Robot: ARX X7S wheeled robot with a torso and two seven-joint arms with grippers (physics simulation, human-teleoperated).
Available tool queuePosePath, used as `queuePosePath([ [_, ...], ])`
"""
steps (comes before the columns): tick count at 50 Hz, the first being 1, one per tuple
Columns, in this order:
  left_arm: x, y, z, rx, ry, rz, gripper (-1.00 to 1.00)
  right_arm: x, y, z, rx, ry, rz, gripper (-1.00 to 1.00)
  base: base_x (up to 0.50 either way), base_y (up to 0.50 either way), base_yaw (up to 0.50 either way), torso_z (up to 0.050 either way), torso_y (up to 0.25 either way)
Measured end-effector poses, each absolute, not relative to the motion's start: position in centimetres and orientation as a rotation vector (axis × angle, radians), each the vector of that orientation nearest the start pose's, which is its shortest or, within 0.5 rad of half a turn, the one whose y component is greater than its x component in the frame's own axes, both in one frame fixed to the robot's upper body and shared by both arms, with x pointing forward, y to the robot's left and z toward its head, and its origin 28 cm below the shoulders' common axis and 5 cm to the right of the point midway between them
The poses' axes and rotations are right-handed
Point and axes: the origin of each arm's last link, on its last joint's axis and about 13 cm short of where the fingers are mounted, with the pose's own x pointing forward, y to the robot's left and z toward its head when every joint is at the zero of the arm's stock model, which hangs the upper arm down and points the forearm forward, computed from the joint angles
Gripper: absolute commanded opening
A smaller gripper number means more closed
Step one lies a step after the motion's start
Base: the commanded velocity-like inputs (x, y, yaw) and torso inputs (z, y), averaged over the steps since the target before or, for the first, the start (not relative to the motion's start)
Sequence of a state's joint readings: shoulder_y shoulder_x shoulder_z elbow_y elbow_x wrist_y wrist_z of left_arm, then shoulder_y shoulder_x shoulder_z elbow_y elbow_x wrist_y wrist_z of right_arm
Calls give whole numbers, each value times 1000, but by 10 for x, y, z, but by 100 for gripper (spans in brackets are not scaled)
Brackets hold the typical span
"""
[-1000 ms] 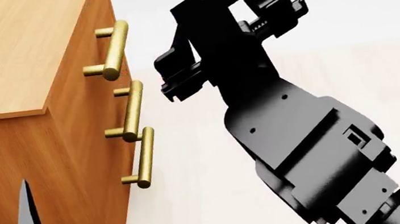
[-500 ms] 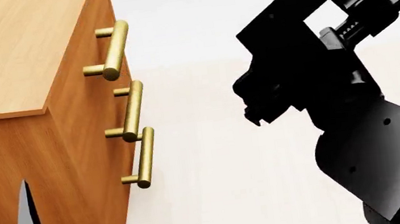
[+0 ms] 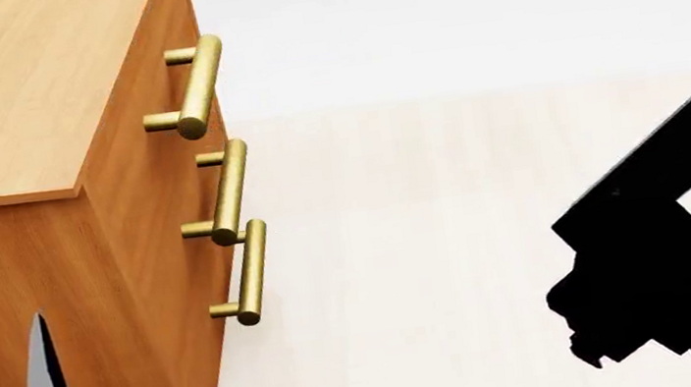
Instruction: Close the top drawer of the cabinet and put the bowl on top of it.
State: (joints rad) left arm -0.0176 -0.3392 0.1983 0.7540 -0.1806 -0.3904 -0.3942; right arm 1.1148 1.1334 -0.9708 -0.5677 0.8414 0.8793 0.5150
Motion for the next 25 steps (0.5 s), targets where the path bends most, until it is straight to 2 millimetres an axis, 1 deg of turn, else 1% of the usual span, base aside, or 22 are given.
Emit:
queuePosePath([
  [12,182,208,137,84,-330,40,100,199,-216,215,-854,162,4,100,0,0,0,0,0],
  [18,182,207,137,86,-330,37,100,188,-222,206,-857,201,-3,100,0,0,0,0,0],
  [25,183,207,136,87,-327,36,100,180,-228,195,-856,241,-8,100,0,0,0,0,0],
])
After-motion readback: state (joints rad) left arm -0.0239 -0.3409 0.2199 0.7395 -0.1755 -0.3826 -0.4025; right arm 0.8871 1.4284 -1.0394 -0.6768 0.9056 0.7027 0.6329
